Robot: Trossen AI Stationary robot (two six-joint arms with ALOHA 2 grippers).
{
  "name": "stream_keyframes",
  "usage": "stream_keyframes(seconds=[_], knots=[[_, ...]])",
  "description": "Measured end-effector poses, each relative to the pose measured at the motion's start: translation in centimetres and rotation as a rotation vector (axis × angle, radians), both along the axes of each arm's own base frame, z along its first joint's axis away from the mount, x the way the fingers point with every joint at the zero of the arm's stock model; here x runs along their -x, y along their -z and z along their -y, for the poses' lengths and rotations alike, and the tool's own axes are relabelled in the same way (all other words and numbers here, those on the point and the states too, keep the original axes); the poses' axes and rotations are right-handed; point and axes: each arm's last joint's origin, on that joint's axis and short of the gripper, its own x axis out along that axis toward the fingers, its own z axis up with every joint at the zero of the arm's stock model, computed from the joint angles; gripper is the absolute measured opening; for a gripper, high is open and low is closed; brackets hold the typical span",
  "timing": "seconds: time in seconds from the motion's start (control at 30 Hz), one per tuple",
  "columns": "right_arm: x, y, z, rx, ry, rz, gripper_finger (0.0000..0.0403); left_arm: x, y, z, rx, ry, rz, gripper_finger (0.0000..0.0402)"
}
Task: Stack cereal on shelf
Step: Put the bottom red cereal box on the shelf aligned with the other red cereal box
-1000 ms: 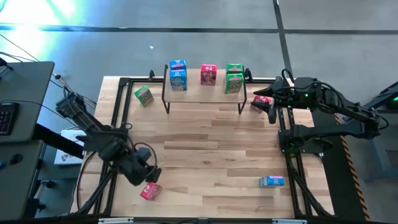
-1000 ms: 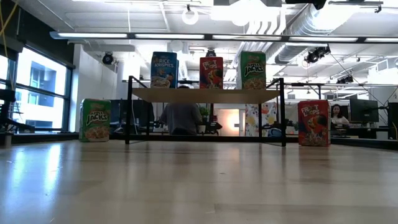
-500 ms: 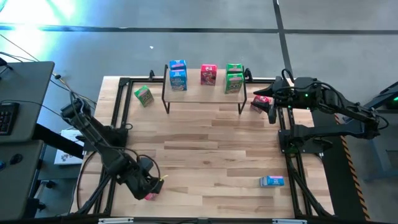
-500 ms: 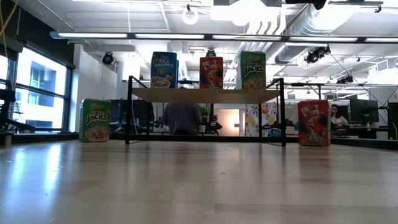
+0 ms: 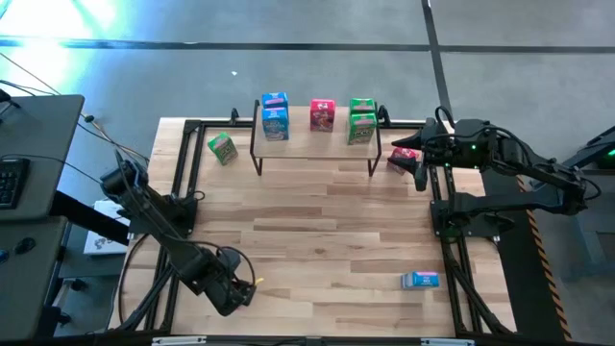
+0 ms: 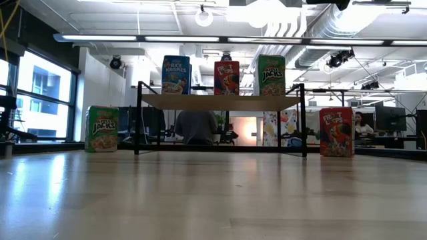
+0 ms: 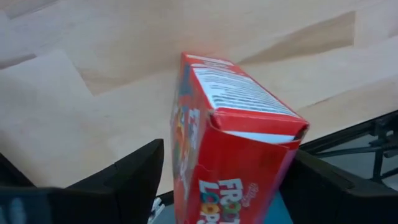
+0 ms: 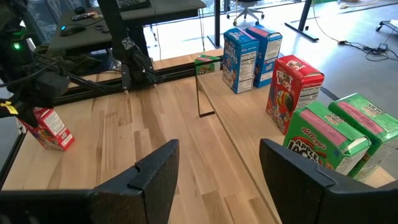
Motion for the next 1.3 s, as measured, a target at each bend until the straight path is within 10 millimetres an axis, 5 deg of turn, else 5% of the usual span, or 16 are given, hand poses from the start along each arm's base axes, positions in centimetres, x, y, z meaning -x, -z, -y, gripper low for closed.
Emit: stream_keyframes(seconds=[0.47, 0.77, 1.0, 1.3], knots=[[0.0, 0.0, 0.0, 0.0, 0.001, 0.0, 0.0216, -0.2, 0.1, 0.2, 0.003, 0.067, 0.022, 0.0176], [0.0, 0.0, 0.0, 0.0, 0.0, 0.0, 0.0216, -0.6, -1.0, -0.9, 0.016, 0.102, 0.065, 0.0157], [0.0, 0.0, 0.0, 0.0, 0.0, 0.0, 0.0216, -1.8, -2.4, -3.4, 0.003, 0.201, 0.141, 0.0156], [0.0, 0.0, 0.0, 0.0, 0.0, 0.0, 0.0216, -3.8, -3.8, -9.2, -0.072, 0.412, 0.215, 0.0156]])
